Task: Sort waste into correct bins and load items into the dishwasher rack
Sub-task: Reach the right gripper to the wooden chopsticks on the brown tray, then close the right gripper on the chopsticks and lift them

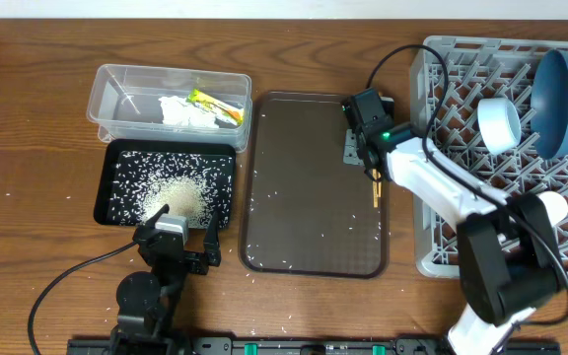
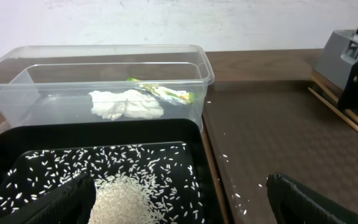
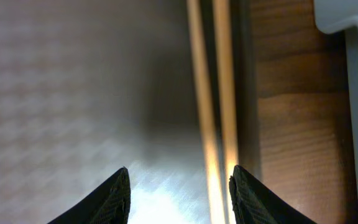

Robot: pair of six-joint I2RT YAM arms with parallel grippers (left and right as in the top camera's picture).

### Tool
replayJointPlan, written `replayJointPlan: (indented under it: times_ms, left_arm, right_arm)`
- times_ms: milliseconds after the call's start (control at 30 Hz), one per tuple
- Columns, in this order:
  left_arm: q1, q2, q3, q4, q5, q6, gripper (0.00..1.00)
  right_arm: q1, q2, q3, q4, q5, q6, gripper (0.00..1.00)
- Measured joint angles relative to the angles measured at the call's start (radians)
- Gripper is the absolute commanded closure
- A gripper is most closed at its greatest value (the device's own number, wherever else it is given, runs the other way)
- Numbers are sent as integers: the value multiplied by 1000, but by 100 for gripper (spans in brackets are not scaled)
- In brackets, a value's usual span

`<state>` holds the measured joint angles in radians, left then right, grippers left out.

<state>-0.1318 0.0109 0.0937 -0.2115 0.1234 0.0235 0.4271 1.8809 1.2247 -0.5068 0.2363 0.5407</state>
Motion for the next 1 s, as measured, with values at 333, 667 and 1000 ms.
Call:
replayJointPlan:
  times_ms: [333,667,1000]
  left_arm:
    - [0,0,0,0,0,0,10]
    - [0,0,0,0,0,0,10]
    - [0,0,0,0,0,0,9]
  right_arm:
    - [-36,106,5,32,-47,-27,81]
    - [-33,102,16,-17,-51,-33,99]
    - [-29,0,3,-92,-84,-46,99]
